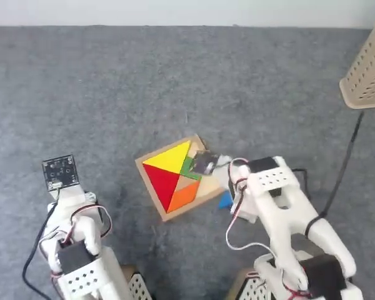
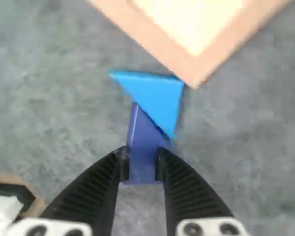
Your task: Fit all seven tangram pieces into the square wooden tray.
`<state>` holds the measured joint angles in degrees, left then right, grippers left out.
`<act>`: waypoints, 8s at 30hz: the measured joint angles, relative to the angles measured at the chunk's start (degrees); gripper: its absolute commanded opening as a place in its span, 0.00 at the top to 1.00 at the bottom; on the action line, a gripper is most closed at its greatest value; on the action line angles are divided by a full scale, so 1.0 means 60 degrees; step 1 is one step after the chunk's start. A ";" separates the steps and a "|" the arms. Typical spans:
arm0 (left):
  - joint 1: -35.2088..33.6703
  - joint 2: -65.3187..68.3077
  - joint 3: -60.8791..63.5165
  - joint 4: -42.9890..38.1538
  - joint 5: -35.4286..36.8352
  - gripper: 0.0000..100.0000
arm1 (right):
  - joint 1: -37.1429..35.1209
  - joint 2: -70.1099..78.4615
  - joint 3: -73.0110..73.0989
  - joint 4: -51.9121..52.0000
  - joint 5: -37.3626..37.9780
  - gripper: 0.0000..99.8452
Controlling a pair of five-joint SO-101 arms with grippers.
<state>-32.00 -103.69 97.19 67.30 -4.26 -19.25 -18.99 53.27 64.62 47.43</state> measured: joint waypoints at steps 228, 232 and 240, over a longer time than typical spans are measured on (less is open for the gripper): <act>0.0000 0.0000 0.0000 0.0000 0.0000 0.99 | 0.1582 0.3956 -0.3927 0.0000 -0.2711 0.71; -0.0015 0.0000 0.0000 0.0000 0.0000 0.99 | 0.1685 0.4601 -0.4176 0.0000 -0.2608 0.73; -0.0015 0.0000 0.0000 0.0000 0.0000 0.99 | 0.1846 0.4571 -0.4864 0.0220 -0.2799 0.72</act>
<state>-32.09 -103.69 97.19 67.30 -4.26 -8.18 8.44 24.09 65.93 30.64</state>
